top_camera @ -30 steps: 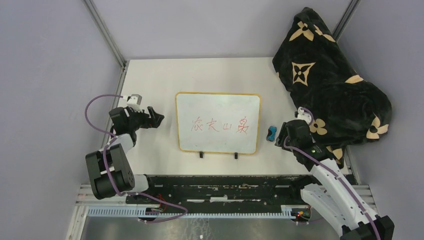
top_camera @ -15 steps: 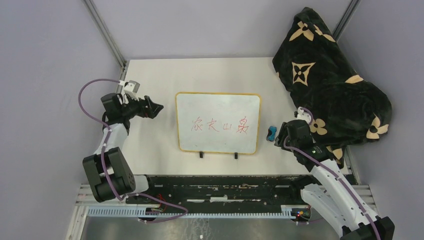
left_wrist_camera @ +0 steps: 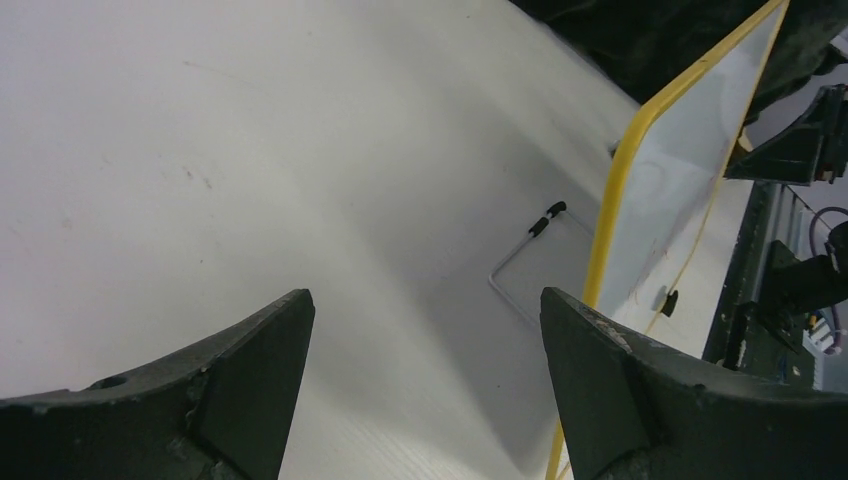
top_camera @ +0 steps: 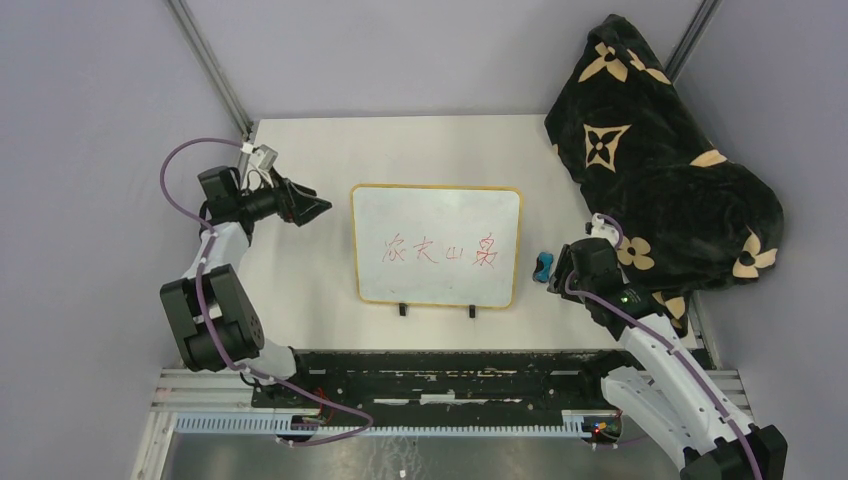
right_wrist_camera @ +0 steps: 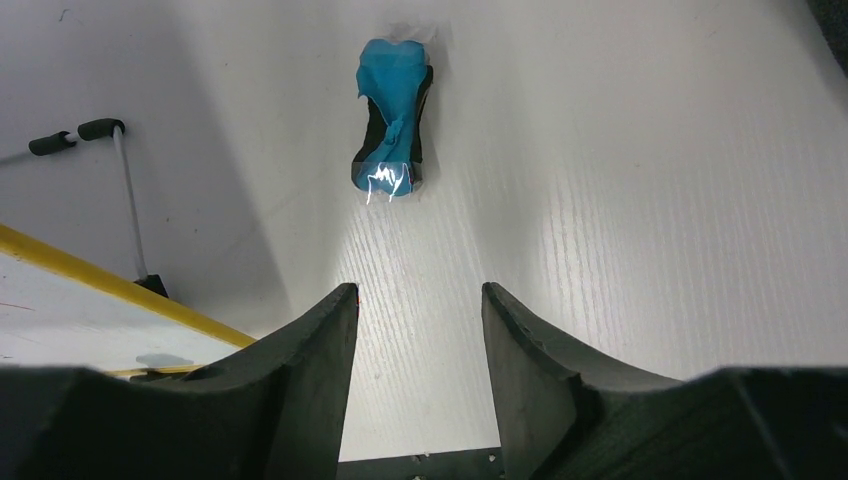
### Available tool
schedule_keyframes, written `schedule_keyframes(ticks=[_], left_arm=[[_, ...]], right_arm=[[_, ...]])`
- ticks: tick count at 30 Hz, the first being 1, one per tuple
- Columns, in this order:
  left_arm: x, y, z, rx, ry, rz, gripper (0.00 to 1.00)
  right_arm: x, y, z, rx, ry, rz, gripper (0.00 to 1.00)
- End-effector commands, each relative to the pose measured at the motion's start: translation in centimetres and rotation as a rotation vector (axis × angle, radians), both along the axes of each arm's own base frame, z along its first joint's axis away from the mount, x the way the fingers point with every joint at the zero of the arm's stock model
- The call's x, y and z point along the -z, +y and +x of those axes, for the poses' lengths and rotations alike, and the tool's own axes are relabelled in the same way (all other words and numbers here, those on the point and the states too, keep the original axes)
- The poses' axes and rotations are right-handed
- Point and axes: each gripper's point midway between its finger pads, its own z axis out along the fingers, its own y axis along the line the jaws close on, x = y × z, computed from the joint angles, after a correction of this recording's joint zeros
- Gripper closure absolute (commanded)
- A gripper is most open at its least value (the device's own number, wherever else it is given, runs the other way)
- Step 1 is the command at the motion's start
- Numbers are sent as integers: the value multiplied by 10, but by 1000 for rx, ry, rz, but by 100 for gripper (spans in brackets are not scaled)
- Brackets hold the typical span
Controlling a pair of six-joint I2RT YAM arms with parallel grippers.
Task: Erase the whiteboard
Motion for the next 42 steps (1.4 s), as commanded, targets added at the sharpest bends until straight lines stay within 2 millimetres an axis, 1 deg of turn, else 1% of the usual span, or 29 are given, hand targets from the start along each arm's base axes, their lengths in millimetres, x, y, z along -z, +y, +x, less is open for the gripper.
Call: schedule_keyframes(ticks=[1, 8, 12, 16, 20, 24, 29, 32, 36, 37, 40, 42], left_arm=[[-27, -15, -8, 155, -84, -48, 12], [-19, -45, -13, 260, -77, -32, 19], [-16, -56, -7, 279, -77, -13, 20], [-20, -61, 0, 299, -76, -19, 22], [-30, -70, 3, 331, -83, -31, 26], [-39, -80, 2, 369, -89, -46, 31], [-41, -89, -4, 409, -72, -72, 33], [-41, -94, -10, 434, -58, -88, 41], [-43, -96, -17, 451, -59, -93, 56], [-44, -97, -18, 454, -60, -93, 61], [-45, -97, -20, 455, -61, -91, 73], [-45, -97, -24, 458, -54, -93, 78]], right_arm=[[-11, 4, 11, -7, -49, 9, 43], [-9, 5, 12, -6, -31, 4, 43], [-8, 4, 12, -5, -24, -2, 43], [-8, 3, 12, -1, -26, -4, 43], [-6, 3, 13, 0, -20, -6, 43], [-5, 3, 14, 3, -13, -10, 43], [-6, 2, 15, 5, -14, -14, 43], [-5, 2, 14, 6, -10, -19, 43], [-5, 1, 14, 8, -12, -20, 43], [-5, 1, 14, 8, -12, -21, 43], [-5, 1, 15, 11, -12, -22, 43], [-5, 1, 15, 11, -10, -23, 43]])
